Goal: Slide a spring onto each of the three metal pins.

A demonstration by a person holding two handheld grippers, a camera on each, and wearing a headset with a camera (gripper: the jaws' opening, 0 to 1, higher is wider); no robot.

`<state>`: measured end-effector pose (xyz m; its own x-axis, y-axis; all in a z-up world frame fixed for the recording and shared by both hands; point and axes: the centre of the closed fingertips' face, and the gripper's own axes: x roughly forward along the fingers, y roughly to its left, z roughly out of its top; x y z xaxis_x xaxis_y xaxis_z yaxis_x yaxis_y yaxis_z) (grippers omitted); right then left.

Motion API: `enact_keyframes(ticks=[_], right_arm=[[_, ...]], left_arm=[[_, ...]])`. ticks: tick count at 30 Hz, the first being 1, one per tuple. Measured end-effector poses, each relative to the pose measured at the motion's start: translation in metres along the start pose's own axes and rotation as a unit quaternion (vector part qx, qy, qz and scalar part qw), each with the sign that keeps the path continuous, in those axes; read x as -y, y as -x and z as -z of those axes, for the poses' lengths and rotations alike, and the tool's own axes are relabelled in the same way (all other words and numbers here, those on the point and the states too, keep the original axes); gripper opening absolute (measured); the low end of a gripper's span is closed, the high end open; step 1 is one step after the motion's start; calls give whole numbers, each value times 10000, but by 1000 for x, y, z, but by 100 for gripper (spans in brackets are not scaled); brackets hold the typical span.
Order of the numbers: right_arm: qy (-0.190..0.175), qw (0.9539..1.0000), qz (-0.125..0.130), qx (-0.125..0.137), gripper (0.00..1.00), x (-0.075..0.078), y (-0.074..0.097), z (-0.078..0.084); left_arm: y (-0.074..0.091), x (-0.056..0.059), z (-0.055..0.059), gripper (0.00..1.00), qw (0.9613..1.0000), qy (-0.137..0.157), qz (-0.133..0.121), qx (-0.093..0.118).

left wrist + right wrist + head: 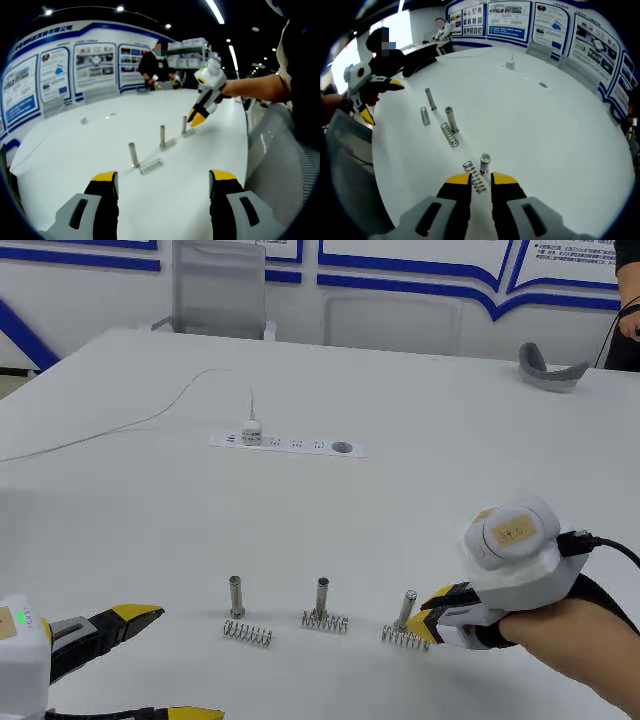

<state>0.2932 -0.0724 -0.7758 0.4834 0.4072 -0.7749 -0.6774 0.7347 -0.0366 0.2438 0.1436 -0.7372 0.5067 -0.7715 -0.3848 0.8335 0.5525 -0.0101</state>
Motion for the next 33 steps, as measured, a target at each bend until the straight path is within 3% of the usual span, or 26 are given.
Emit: enact_keyframes(ticks=[17, 33], right_arm=[[417, 9979, -361, -342, 16, -10, -12, 17], [1092, 9882, -633, -864, 14, -14, -18, 27]], left_arm=[[-2, 4, -1, 74, 10000, -9, 63, -24], [-3, 6, 1, 72, 9999, -5, 103, -56]])
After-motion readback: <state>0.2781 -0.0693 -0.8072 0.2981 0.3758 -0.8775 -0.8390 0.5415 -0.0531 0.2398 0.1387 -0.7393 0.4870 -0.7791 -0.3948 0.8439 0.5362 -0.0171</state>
